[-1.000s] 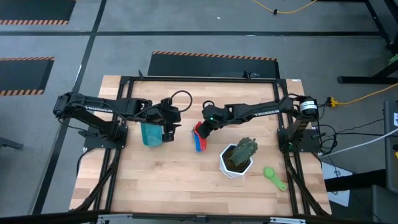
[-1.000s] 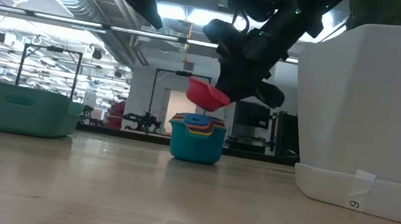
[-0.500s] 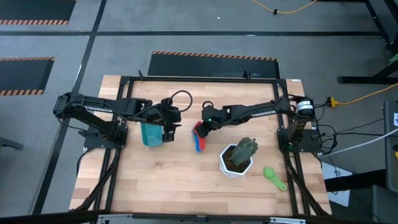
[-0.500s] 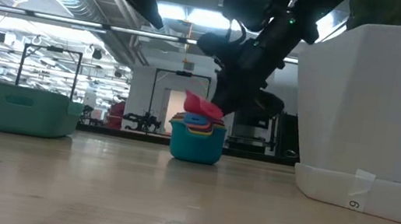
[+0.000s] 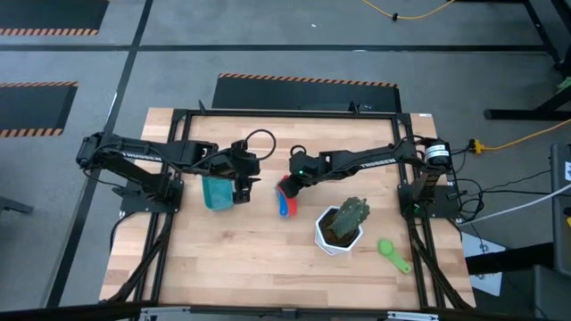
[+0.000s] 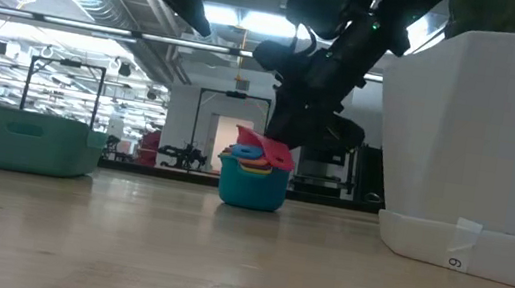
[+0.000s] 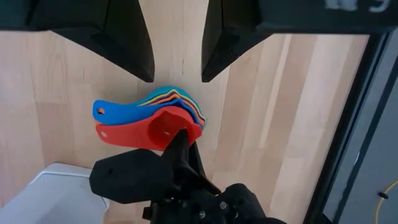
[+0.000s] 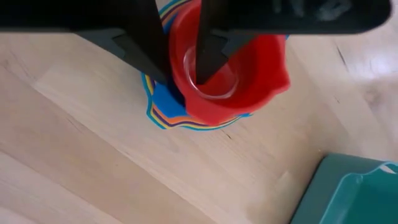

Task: Nest measuring cups in basket
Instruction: Stack the red measuring cup on top of the blue measuring cup

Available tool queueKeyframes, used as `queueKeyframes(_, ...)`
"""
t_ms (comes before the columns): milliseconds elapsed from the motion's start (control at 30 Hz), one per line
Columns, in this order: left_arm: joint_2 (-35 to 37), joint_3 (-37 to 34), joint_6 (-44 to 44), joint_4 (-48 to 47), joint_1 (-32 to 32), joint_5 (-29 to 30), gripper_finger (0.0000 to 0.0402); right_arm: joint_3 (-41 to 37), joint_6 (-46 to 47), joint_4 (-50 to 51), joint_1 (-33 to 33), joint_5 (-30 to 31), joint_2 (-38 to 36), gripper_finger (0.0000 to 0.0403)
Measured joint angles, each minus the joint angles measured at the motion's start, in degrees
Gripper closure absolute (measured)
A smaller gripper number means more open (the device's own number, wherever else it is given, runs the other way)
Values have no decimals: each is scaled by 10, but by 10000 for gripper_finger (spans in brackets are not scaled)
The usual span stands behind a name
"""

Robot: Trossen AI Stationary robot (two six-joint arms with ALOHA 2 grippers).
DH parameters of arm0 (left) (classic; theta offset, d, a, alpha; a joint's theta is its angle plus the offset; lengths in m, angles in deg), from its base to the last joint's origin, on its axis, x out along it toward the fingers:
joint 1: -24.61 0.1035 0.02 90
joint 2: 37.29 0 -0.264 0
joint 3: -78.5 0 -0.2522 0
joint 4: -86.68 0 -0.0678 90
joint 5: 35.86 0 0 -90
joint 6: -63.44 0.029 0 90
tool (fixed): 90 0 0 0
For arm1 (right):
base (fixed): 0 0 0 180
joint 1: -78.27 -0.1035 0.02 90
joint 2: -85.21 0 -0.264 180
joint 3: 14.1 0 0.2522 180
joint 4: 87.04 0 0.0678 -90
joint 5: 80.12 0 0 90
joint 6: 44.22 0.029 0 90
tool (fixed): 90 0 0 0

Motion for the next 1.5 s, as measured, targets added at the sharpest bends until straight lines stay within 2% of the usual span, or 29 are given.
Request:
queueKeyframes(167, 0, 0, 0, 0, 0, 0, 275, 0, 0, 0, 1, 0, 0, 305)
queueKeyframes(600, 0, 0, 0, 0, 0, 0, 274, 0, 13, -4, 2, -4, -23, 304)
queueKeyframes(733, 0, 0, 0, 0, 0, 0, 275, 0, -1, 1, 2, -23, -35, 304)
queueKeyframes(933, 0, 0, -1, 0, -1, -6, 274, 0, -62, 59, 2, -34, -82, 304)
queueKeyframes(1100, 0, 0, -16, 0, -12, -7, 275, 0, -121, 129, -4, -1, -113, 304)
queueKeyframes(1333, 0, 0, -55, 2, -36, -7, 275, 0, -142, 197, -11, -5, -97, 304)
queueKeyframes(1500, 0, -13, -88, 20, -54, -5, 275, 0, -165, 198, -18, -5, -77, 304)
